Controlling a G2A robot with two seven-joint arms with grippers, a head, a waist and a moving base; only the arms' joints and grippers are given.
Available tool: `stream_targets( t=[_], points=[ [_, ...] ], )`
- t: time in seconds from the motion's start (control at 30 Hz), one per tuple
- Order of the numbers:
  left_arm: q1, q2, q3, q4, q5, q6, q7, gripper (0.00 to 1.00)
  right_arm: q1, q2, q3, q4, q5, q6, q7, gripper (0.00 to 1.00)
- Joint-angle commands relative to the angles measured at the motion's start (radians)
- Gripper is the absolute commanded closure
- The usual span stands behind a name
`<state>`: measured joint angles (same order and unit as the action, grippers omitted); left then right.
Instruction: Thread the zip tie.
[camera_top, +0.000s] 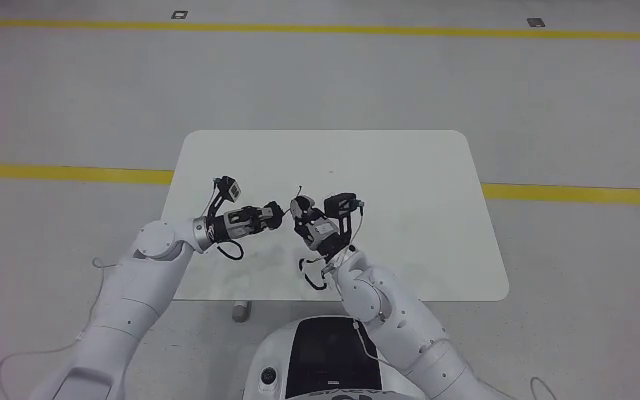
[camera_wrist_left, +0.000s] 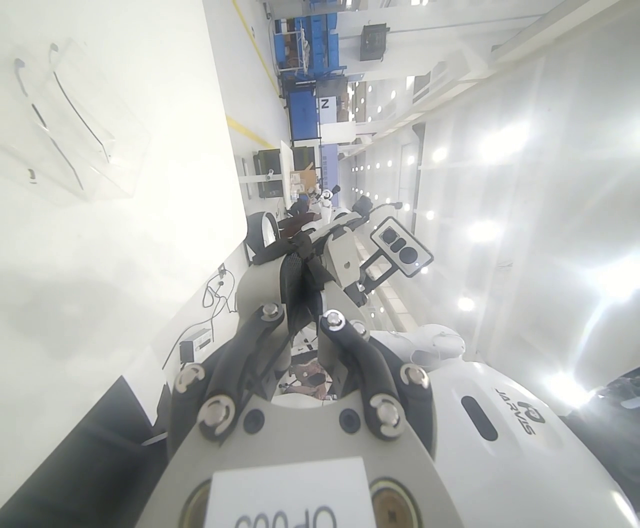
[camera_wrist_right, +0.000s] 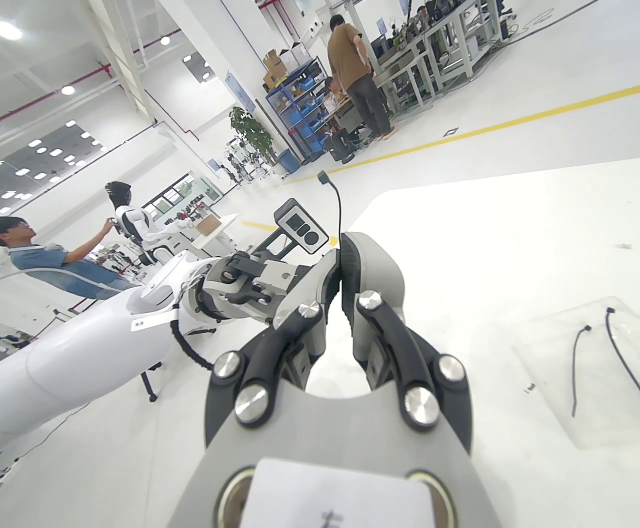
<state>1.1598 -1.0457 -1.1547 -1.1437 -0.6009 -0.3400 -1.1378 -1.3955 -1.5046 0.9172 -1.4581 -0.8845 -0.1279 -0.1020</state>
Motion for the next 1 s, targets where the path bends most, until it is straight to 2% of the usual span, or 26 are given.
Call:
stream_targets(
  t=[0.0,0.37,0.63,0.97],
  points=[
    [0.002,0.001,-0.002,-0.003,0.000,0.000,0.000,1.00,-0.001,0.000,0.003,-0.001,0.003,0.006,-0.003,1.00],
    [0.008,0.002,-0.001,-0.014,0.014,0.000,0.006,1.00,-0.002,-0.001,0.004,-0.005,0.002,0.021,0.000,1.00],
    [0.003,0.002,0.003,-0.009,0.007,0.000,0.009,1.00,-0.014,0.003,0.015,-0.024,0.046,-0.044,0.001,1.00],
    [-0.005,0.000,0.006,0.005,-0.010,0.000,0.001,1.00,-0.015,0.003,0.024,-0.021,0.086,-0.060,0.002,1.00]
  ],
)
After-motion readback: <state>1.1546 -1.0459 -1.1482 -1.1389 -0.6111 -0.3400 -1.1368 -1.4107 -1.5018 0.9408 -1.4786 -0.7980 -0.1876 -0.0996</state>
